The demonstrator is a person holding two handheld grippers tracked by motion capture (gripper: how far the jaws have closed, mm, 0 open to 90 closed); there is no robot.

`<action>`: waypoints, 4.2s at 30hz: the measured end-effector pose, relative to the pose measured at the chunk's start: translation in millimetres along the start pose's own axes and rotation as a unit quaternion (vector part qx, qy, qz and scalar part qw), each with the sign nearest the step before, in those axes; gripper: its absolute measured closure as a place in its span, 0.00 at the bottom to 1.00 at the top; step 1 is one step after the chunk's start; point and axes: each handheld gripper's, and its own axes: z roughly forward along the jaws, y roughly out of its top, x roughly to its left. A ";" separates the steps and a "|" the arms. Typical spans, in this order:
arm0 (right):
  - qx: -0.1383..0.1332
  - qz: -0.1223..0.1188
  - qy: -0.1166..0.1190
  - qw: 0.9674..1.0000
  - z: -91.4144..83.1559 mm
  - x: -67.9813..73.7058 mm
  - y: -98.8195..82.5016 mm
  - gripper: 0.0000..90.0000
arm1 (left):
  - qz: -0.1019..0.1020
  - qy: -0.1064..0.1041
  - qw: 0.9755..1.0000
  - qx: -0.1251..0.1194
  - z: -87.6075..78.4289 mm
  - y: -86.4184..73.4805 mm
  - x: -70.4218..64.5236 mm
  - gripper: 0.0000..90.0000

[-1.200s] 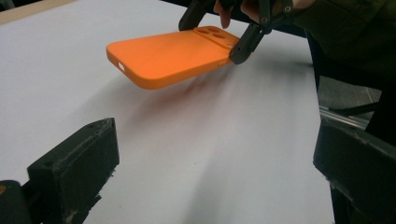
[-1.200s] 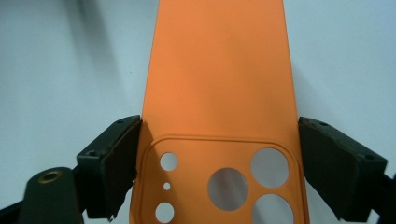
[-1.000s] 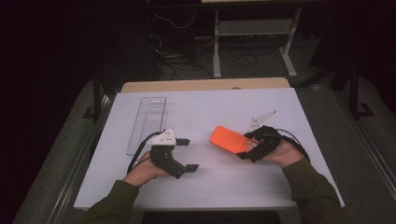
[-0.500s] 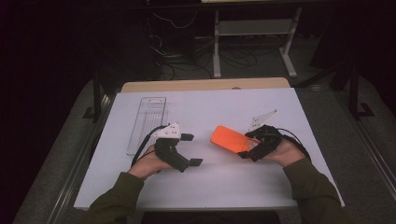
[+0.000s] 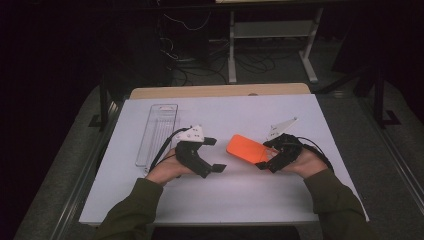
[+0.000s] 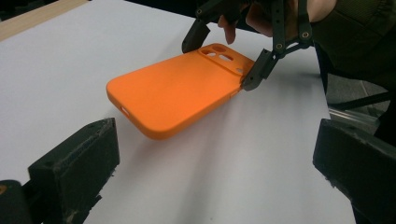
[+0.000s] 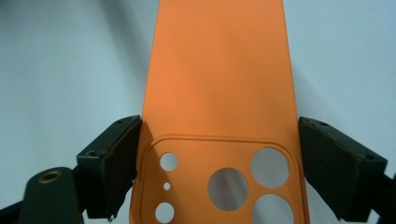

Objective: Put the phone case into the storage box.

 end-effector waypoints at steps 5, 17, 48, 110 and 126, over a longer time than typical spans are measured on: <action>0.000 0.002 -0.001 1.000 0.1 -0.3 0.1 0.17 | 0.006 -0.006 1.000 0.001 4.5 3.5 3.4 0.00; 0.008 -0.009 -0.003 1.000 2.2 1.0 -0.3 0.17 | 0.022 -0.009 1.000 0.008 6.6 4.1 7.8 0.00; 0.007 -0.070 0.028 0.997 1.4 9.2 6.2 0.17 | 0.068 -0.021 0.996 0.054 5.3 7.6 3.0 0.00; 0.027 -0.163 0.095 0.982 24.4 45.2 27.8 0.17 | 0.116 -0.068 0.983 0.124 26.7 -0.1 -10.3 0.00; 0.017 -0.170 0.108 0.979 25.6 50.0 32.9 0.17 | 0.124 -0.070 0.977 0.161 34.6 -4.0 -12.9 0.00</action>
